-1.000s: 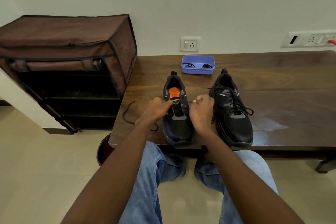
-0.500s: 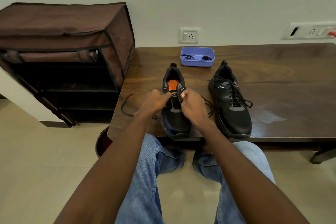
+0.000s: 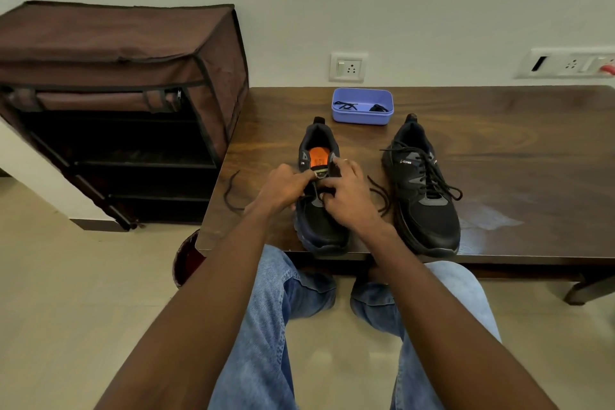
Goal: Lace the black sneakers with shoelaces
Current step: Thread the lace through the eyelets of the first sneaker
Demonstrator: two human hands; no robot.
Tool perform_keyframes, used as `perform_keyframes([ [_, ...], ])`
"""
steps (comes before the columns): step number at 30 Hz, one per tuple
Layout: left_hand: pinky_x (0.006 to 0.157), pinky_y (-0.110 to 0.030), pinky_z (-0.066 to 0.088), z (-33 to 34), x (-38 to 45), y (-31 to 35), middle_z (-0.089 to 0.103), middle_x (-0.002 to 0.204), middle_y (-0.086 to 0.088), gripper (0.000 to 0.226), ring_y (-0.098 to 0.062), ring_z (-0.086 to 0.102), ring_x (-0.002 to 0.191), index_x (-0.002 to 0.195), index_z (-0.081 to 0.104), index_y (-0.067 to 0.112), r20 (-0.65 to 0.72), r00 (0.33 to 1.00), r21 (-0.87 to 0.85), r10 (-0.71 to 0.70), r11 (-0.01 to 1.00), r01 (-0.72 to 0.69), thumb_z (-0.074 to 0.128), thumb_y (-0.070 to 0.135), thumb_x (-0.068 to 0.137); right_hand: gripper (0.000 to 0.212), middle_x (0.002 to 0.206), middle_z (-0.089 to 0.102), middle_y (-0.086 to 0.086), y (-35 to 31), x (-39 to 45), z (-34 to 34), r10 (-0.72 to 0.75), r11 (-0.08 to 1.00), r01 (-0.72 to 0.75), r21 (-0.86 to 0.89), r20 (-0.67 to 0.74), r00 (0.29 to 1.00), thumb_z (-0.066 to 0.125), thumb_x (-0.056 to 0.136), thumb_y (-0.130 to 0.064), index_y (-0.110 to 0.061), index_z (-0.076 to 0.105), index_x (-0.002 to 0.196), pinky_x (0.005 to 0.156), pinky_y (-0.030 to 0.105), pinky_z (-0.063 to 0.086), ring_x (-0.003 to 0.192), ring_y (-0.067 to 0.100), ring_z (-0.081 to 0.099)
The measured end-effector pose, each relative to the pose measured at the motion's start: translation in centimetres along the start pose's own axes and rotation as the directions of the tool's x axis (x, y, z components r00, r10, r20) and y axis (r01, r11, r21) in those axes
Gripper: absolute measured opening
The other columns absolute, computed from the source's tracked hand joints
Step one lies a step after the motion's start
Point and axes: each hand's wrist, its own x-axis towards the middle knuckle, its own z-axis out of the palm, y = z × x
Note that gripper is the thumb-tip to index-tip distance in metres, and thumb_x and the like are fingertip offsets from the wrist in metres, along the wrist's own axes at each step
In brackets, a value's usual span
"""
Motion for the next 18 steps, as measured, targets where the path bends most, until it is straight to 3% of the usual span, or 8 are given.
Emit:
perform_keyframes([
  [4,0.043,-0.024,0.043,0.1,0.2,-0.1,0.069,0.070,-0.012,0.037,-0.011,0.052,0.042,0.084,0.070,0.000,-0.023,1.000,0.019,-0.006,1.000,0.006,0.060,0.033,0.095,0.019,0.153,0.042,0.008,-0.2,0.0,0.6,0.057,0.989,-0.057,0.135,0.010,0.998,0.060,0.094,-0.009,-0.008,0.073,0.107,0.107,0.040,0.041,0.131,0.029,0.047],
  [7,0.045,-0.023,0.043,0.0,0.1,0.0,0.065,0.070,-0.008,0.036,-0.009,0.051,0.045,0.085,0.069,0.001,-0.015,1.000,0.019,-0.012,1.000,0.013,0.060,0.033,0.096,0.017,0.111,0.065,0.006,-0.1,0.2,-0.4,0.231,0.943,-0.206,0.263,-0.069,0.970,0.053,0.095,-0.006,-0.016,0.066,0.093,0.087,0.040,0.051,0.103,0.024,0.063],
  [9,0.047,-0.023,0.042,0.0,0.0,0.1,0.064,0.070,-0.007,0.033,-0.010,0.050,0.048,0.081,0.068,0.005,-0.003,1.000,0.009,-0.011,1.000,0.011,0.059,0.033,0.096,0.021,0.097,0.067,0.003,0.6,0.6,-1.5,0.485,0.766,-0.350,0.539,-0.129,0.865,0.049,0.099,-0.009,-0.023,0.060,0.088,0.078,0.041,0.056,0.088,0.018,0.069],
  [11,0.047,-0.024,0.042,-0.1,0.2,0.0,0.063,0.069,-0.007,0.033,-0.011,0.050,0.049,0.077,0.067,0.008,-0.004,1.000,0.012,-0.007,1.000,0.007,0.060,0.034,0.095,0.019,0.100,0.067,0.005,1.8,1.1,-3.0,0.712,0.558,-0.386,0.734,-0.185,0.677,0.047,0.100,-0.010,-0.023,0.057,0.091,0.080,0.044,0.057,0.089,0.021,0.070],
  [13,0.047,-0.024,0.041,-0.1,0.2,0.0,0.062,0.068,-0.006,0.033,-0.010,0.049,0.049,0.075,0.065,0.009,0.002,1.000,0.017,-0.004,1.000,0.004,0.060,0.034,0.095,0.015,0.112,0.063,0.009,2.9,1.2,-3.9,0.791,0.555,-0.440,0.706,-0.284,0.542,0.047,0.098,-0.009,-0.015,0.061,0.097,0.087,0.045,0.053,0.098,0.027,0.064],
  [14,0.047,-0.023,0.041,0.0,0.2,0.0,0.062,0.068,-0.006,0.033,-0.009,0.049,0.048,0.075,0.065,0.010,0.005,1.000,0.015,-0.001,1.000,0.001,0.060,0.034,0.095,0.016,0.119,0.058,0.010,3.1,1.0,-4.0,0.772,0.613,-0.474,0.632,-0.350,0.531,0.048,0.096,-0.007,-0.010,0.062,0.103,0.091,0.044,0.051,0.104,0.028,0.060],
  [16,0.047,-0.021,0.040,0.0,0.2,0.0,0.061,0.065,-0.003,0.033,-0.005,0.048,0.044,0.072,0.062,0.011,0.003,1.000,0.007,0.009,1.000,-0.009,0.060,0.034,0.096,0.027,0.135,0.047,0.010,2.9,0.6,-3.7,0.590,0.803,-0.418,0.426,-0.464,0.661,0.056,0.091,0.000,-0.009,0.063,0.115,0.101,0.039,0.047,0.120,0.025,0.051],
  [18,0.044,-0.018,0.039,0.0,0.2,0.1,0.060,0.063,-0.001,0.032,-0.001,0.048,0.041,0.071,0.061,0.012,0.002,1.000,-0.005,0.013,1.000,-0.013,0.061,0.032,0.096,0.037,0.148,0.038,0.008,1.9,0.5,-2.8,0.333,0.927,-0.222,0.303,-0.391,0.858,0.063,0.086,0.003,-0.013,0.067,0.119,0.109,0.034,0.041,0.131,0.017,0.040],
])
